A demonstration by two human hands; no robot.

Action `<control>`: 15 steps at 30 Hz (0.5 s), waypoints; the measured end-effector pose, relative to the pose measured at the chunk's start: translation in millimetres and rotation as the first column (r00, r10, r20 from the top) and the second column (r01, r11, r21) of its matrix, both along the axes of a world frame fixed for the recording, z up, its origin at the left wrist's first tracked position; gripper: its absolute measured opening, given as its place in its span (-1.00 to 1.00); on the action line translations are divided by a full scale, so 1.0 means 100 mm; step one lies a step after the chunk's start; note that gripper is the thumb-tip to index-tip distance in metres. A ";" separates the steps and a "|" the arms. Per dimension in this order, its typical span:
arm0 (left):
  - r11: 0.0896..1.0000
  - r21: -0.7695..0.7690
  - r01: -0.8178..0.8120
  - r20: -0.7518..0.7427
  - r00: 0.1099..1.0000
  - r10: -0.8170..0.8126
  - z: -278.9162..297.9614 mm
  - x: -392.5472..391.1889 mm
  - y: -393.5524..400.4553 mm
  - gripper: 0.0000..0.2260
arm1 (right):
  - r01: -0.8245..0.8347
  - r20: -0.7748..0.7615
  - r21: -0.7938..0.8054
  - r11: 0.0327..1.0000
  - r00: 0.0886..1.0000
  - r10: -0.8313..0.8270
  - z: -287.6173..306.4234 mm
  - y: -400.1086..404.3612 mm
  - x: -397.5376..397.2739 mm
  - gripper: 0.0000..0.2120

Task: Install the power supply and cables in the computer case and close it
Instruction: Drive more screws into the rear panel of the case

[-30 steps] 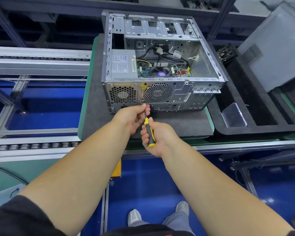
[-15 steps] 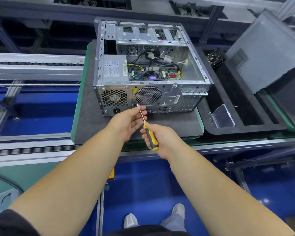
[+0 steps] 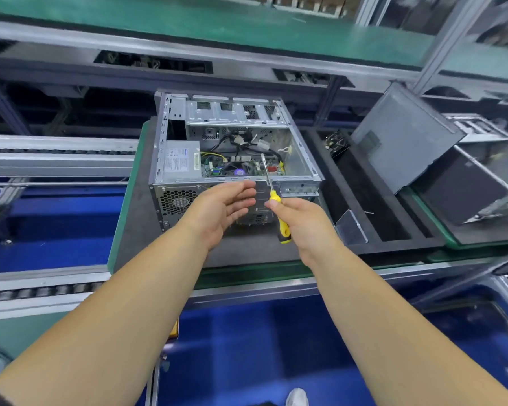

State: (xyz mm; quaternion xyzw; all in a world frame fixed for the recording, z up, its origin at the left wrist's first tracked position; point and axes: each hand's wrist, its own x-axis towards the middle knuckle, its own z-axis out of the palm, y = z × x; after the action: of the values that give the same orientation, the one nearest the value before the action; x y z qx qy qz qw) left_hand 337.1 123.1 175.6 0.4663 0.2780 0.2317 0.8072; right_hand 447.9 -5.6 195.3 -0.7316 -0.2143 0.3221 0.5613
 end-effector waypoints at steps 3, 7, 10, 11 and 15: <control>0.997 0.068 -0.025 0.020 1.000 0.024 0.13 0.08 -0.03 -0.81 | 0.026 -0.003 0.022 0.999 1.000 -0.026 0.06 -0.06 0.17 -0.82; 0.991 0.125 -0.057 0.021 0.998 0.055 0.25 0.24 -0.08 -0.82 | 0.028 0.018 0.027 0.999 0.999 -0.028 0.09 -0.15 0.45 -0.77; 0.985 0.154 -0.083 0.019 0.997 0.081 0.31 0.41 -0.12 -0.82 | 0.035 0.011 0.046 0.998 0.999 -0.035 0.10 -0.20 0.72 -0.74; 0.982 0.160 -0.096 0.022 0.995 0.094 0.33 0.48 -0.13 -0.83 | 0.040 0.016 0.046 0.998 0.999 -0.040 0.10 -0.22 0.82 -0.73; 0.973 0.171 -0.152 0.038 0.988 0.148 0.39 0.81 -0.22 -0.83 | 0.051 -0.004 0.052 0.997 0.999 -0.051 0.05 -0.32 1.30 -0.88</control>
State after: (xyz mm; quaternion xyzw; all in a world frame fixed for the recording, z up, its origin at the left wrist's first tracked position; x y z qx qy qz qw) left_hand 418.2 101.5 214.7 0.5096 0.2810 0.3212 0.7471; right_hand 578.0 -37.1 200.3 -0.7214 -0.2031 0.3032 0.5886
